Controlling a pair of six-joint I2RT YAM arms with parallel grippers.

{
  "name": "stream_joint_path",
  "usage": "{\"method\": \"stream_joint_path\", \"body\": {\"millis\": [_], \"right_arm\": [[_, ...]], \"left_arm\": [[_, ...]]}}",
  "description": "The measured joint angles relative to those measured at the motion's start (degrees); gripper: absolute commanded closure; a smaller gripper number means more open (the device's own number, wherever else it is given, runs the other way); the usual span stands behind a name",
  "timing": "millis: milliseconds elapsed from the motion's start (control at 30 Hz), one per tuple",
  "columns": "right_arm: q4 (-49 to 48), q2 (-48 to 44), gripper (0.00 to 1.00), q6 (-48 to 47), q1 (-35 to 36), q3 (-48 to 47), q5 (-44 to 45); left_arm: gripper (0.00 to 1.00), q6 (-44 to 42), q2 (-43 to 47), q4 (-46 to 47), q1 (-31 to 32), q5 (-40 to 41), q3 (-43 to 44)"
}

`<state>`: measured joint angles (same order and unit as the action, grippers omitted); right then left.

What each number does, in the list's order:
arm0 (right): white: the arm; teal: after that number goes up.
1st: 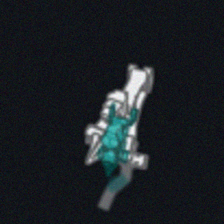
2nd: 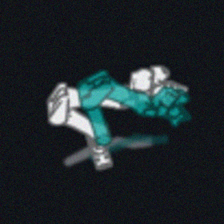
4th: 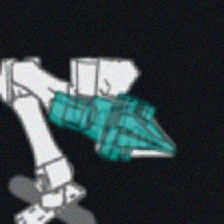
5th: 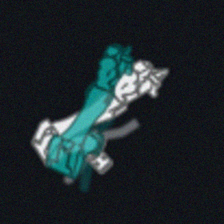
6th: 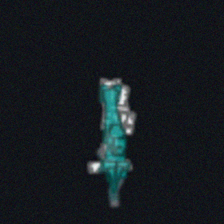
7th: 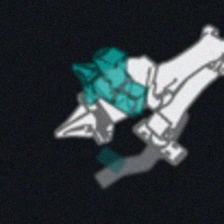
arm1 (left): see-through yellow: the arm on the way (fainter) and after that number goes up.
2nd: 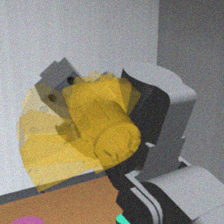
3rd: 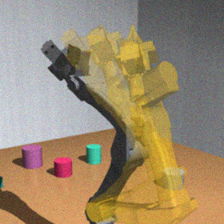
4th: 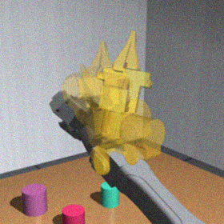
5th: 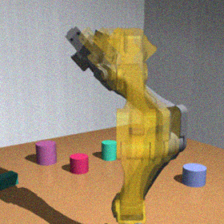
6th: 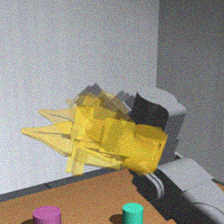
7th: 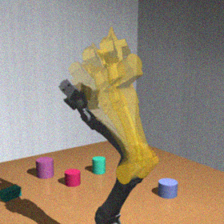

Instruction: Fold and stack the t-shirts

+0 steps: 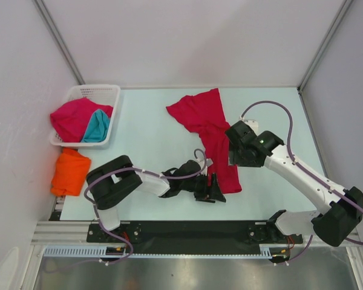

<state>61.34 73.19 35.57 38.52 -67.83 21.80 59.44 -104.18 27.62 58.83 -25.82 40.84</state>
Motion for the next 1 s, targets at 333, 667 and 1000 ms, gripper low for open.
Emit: {"method": "stream_joint_path", "body": {"millis": [333, 667, 1000], "right_arm": [[0.94, -0.11, 0.33, -0.02, -0.02, -1.29, 0.33], [0.94, -0.11, 0.33, -0.02, -0.09, -1.29, 0.24], [1.62, 0.52, 0.33, -0.02, -0.13, -2.38, 0.44]], "left_arm": [[0.24, -2.56, 9.44, -10.84, 0.13, 10.14, -3.58], [0.24, -3.17, 12.85, -13.46, -4.13, 15.47, -6.27], [0.24, -6.73, 3.65, -9.33, -8.9, 16.94, 1.22]]}}
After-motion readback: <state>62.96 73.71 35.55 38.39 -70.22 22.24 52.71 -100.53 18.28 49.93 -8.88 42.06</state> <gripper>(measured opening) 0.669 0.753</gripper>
